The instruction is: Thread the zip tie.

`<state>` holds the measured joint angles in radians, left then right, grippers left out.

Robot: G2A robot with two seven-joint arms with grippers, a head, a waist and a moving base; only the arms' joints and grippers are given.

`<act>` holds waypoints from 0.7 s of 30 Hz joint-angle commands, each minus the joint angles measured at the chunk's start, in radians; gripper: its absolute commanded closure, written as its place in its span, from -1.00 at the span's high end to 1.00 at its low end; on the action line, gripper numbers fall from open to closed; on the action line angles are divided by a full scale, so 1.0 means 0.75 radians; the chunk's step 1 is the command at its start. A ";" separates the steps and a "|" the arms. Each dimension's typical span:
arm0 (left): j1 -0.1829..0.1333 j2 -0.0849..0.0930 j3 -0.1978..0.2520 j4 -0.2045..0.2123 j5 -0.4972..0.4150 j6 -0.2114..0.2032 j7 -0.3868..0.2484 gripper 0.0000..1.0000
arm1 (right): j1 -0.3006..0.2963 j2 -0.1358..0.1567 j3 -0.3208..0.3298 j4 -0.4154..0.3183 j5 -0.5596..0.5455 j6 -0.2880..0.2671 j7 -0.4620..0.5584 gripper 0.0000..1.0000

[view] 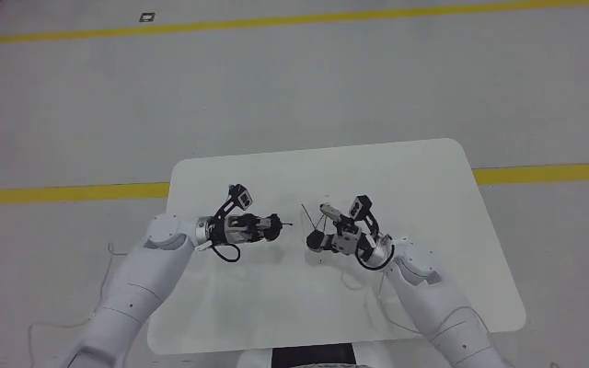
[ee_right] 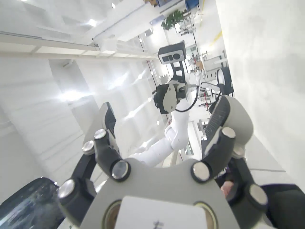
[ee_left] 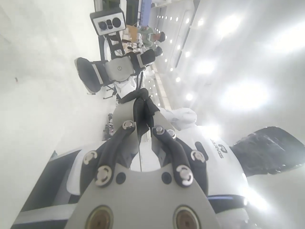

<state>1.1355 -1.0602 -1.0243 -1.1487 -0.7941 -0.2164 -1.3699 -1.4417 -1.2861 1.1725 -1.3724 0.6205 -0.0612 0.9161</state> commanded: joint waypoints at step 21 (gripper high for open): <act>-0.051 -0.012 0.094 0.048 -0.019 -0.021 -0.027 -1.00 | 0.115 -0.007 -0.122 0.054 -0.137 -0.117 0.141 1.00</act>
<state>1.0973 -1.0691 -0.9540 -1.1129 -0.8080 -0.2324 -1.3900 -1.3570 -1.2931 1.0900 -1.3294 0.5476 -0.1313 0.9952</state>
